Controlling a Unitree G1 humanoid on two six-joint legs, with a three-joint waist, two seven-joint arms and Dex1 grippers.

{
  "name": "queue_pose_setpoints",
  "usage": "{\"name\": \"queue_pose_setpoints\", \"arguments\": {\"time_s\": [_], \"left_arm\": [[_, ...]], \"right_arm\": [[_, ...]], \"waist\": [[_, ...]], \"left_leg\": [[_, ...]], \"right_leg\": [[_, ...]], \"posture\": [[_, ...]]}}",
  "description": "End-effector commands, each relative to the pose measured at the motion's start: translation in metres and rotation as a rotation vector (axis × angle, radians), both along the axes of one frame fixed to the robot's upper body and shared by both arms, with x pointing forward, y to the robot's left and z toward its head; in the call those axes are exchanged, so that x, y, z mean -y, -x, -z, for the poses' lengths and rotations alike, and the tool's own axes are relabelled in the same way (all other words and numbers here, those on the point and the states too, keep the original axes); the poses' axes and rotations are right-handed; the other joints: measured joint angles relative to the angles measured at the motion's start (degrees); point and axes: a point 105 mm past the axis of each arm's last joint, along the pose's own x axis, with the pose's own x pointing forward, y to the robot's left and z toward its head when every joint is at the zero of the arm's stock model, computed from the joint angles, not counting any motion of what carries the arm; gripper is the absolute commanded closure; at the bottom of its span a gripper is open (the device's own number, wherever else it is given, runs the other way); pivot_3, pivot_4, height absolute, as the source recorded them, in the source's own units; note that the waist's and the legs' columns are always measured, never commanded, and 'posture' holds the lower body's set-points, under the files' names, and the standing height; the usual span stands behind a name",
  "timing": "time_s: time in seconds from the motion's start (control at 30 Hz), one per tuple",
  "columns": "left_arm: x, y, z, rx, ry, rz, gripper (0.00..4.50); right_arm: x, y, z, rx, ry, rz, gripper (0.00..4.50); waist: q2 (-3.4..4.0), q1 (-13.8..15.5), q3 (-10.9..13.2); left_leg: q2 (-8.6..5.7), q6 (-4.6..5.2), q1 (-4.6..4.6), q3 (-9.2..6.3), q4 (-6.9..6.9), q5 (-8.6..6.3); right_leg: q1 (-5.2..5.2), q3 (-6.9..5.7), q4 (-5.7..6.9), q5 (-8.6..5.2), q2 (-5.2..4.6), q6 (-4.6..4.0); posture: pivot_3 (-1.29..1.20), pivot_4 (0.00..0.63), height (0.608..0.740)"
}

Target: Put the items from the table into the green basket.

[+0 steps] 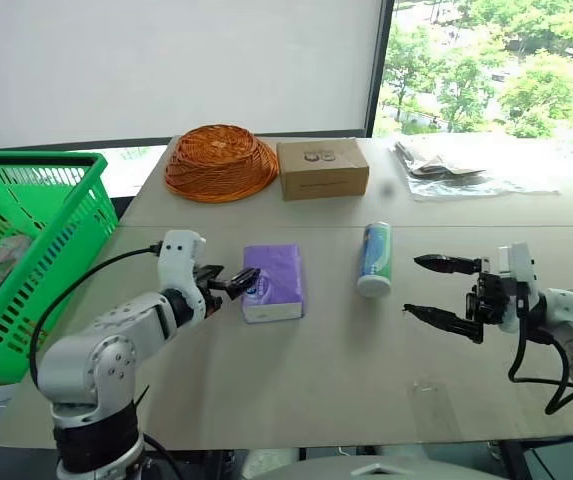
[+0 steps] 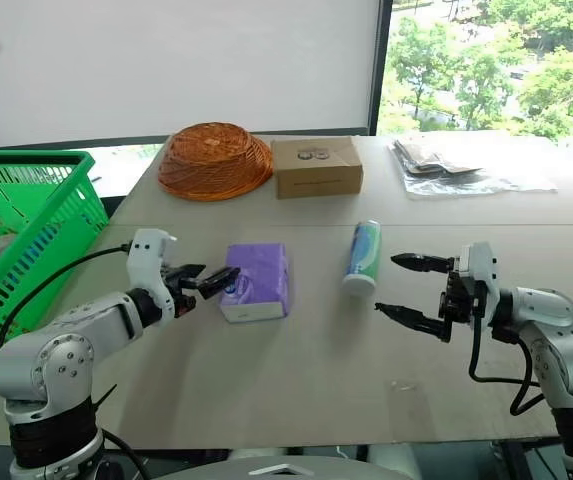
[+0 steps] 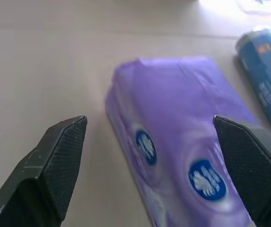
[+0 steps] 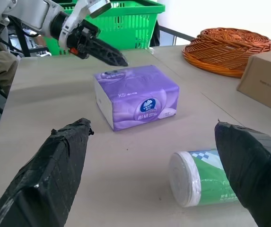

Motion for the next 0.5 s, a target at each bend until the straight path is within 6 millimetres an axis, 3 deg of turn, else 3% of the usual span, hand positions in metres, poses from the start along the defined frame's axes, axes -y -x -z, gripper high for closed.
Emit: {"name": "queue_pose_setpoints", "arguments": {"time_s": [0.03, 0.2, 0.3, 0.5], "left_arm": [[0.017, 0.010, 0.011, -0.090, 0.012, 0.013, 0.09], [0.019, 0.012, 0.033, -0.194, 0.003, -0.071, 0.09], [0.022, 0.012, 0.039, -0.218, 0.027, -0.104, 0.88], [0.019, 0.009, 0.039, -0.212, 0.014, -0.120, 3.41]], "right_arm": [[0.010, 0.004, -0.008, 0.049, 0.035, -0.014, 0.00], [0.015, 0.005, -0.013, 0.054, 0.041, -0.017, 0.00], [0.017, 0.004, -0.016, 0.065, 0.045, -0.012, 0.00], [0.017, 0.003, -0.018, 0.071, 0.040, -0.011, 0.00]], "waist": [[0.00, -0.02, 0.01], [0.08, -0.12, -0.03], [0.26, -0.05, -0.14], [0.41, -0.17, -0.23]], "left_leg": [[-0.02, 0.00, 0.02, -0.01, 0.00, 0.00], [-0.05, 0.00, 0.21, -0.04, 0.02, 0.00], [-0.07, 0.00, 0.24, -0.04, 0.02, 0.00], [-0.10, 0.00, 0.50, -0.06, 0.01, 0.00]], "right_leg": [[0.01, 0.01, 0.01, -0.06, 0.02, 0.06], [0.21, 0.02, 0.00, -0.14, 0.05, -0.01], [0.27, 0.05, -0.02, -0.15, 0.05, 0.01], [0.49, 0.04, -0.06, -0.17, 0.04, 0.03]], "posture": [[0.13, 0.013, 0.740], [0.12, 0.012, 0.740], [0.12, 0.012, 0.740], [0.12, 0.012, 0.740]]}}
